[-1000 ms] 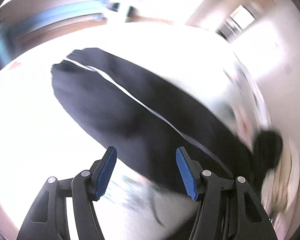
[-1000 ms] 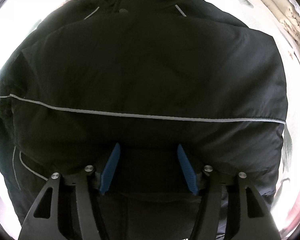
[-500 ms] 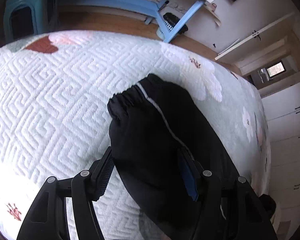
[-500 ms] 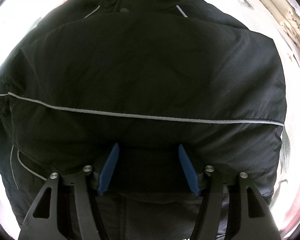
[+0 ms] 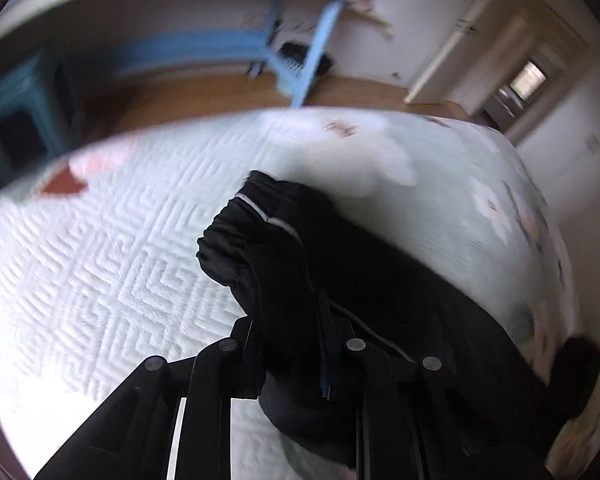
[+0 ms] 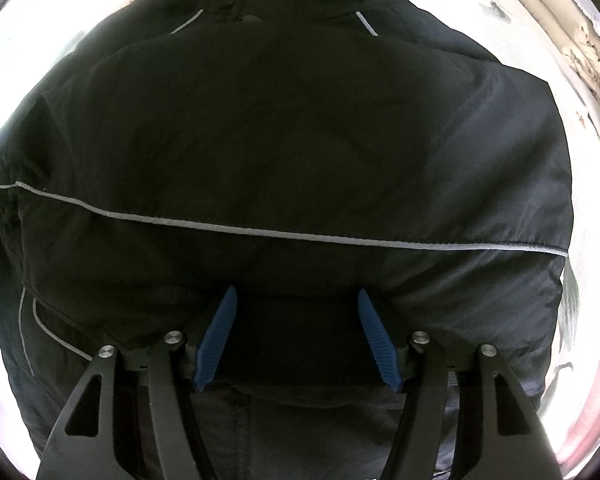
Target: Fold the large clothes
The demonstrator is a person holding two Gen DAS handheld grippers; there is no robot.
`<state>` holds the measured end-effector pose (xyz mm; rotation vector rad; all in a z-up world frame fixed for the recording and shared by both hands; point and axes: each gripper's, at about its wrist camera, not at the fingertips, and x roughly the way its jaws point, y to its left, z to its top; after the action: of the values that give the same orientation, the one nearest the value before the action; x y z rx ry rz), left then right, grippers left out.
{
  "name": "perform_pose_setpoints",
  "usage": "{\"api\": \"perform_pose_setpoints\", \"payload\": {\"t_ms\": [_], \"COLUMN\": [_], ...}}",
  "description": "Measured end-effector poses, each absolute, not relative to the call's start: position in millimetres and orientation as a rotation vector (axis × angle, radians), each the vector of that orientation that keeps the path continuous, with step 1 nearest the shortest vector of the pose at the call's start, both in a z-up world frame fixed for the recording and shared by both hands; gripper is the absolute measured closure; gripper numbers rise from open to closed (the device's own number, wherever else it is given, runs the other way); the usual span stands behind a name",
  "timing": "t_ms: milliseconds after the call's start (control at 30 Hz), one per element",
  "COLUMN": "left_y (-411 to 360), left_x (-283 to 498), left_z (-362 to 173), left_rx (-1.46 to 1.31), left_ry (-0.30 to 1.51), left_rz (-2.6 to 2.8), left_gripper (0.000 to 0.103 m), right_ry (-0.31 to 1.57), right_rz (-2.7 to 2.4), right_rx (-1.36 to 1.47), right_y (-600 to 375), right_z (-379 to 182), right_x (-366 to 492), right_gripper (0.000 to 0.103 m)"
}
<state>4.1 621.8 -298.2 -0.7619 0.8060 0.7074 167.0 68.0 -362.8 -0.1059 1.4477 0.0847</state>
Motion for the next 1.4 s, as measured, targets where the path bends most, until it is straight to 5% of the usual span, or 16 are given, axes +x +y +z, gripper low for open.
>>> {"api": "perform_pose_setpoints", "payload": {"t_ms": [267,500,900,967,1100,1400], "left_y": [490,324,66,50,51,96], "left_x": [19,70,139,144,151,108], "left_z": [-186,-151,-254,-289,-344,-311], "left_rx": [-0.533,-0.373,-0.207,-0.191,-0.381,-0.48], "left_ry": [0.681,0.684,0.871,0.955,1.188,1.183], "left_rz": [0.381,-0.047,-0.403,-0.404,-0.533,-0.542], "left_gripper": [0.085,0.085,0.084,0.078,0.034,0.033], "right_ry": [1.428,1.406,1.365,1.374,1.396,1.333], "right_rz": [0.083,0.142,0.086,0.073,0.083,0.24], "right_rx": [-0.083,0.043,0.12,0.127,0.141,0.27], "right_y": [65,43,-63,-75,-90,-87], "right_z": [-365,-342,-301,-303,-314,-298], "right_x": [160,143,100,94,94,119], "right_gripper": [0.036,0.036,0.036,0.036,0.036,0.035]}}
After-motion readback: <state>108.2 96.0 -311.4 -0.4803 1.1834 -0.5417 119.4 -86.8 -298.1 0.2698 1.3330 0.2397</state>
